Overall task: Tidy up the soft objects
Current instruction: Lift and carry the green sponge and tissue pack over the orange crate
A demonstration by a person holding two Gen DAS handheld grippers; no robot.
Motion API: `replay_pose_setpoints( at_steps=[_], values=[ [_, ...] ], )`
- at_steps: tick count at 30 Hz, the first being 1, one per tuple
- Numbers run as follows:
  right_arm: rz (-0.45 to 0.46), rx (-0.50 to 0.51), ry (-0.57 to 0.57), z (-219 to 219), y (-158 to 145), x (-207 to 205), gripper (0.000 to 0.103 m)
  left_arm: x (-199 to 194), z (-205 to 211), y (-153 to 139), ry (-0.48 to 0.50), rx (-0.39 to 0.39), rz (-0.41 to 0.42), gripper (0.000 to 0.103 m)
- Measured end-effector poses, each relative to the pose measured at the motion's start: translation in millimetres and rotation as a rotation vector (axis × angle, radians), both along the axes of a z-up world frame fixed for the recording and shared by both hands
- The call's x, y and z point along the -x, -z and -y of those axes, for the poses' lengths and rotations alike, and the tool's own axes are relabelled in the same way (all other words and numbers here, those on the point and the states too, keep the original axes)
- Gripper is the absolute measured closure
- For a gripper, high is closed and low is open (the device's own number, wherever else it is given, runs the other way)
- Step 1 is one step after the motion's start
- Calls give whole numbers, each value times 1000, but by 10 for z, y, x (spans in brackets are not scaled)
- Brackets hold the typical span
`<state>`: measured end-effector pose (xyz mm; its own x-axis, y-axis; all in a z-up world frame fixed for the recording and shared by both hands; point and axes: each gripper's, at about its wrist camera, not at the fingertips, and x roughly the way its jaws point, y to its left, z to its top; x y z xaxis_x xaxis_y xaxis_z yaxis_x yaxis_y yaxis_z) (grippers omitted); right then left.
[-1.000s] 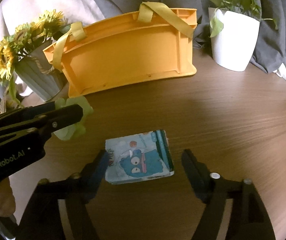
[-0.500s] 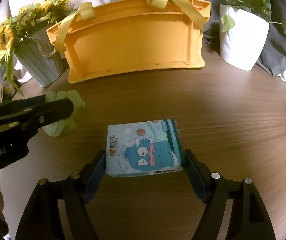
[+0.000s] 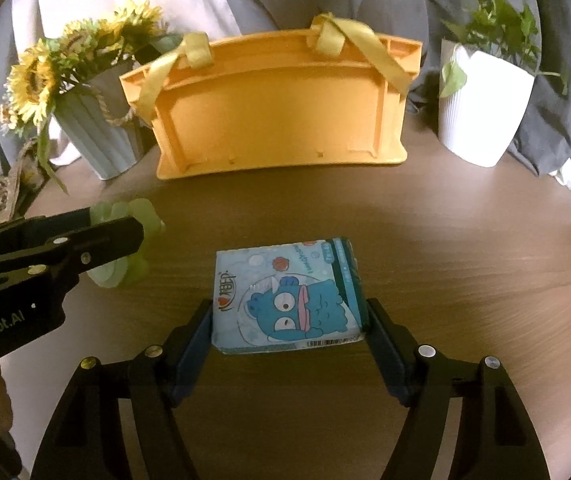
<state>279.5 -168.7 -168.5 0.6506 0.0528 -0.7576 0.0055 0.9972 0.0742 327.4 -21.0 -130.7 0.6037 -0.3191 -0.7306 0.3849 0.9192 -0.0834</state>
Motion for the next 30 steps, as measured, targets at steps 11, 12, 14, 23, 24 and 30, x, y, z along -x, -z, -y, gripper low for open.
replay_pose_setpoints(
  at_steps=[11,12,14,23,24,30],
  values=[
    [78,9,-8,137,-483,165,29,270,48,-352,-48,33,67,58],
    [85,8,-8,161,-538,176,29,294,58,-400,-55,37,76,58],
    [98,4,-7,201,-625,184,29,325,68,-464,-62,40,91,58],
    [180,-16,-15,366,-990,143,29,412,128,-782,-103,73,171,58],
    [193,-18,-17,386,-1044,132,29,408,138,-815,-108,76,181,58],
    [257,-33,-23,467,-1292,69,29,404,191,-1021,-134,91,242,58]
  ],
)
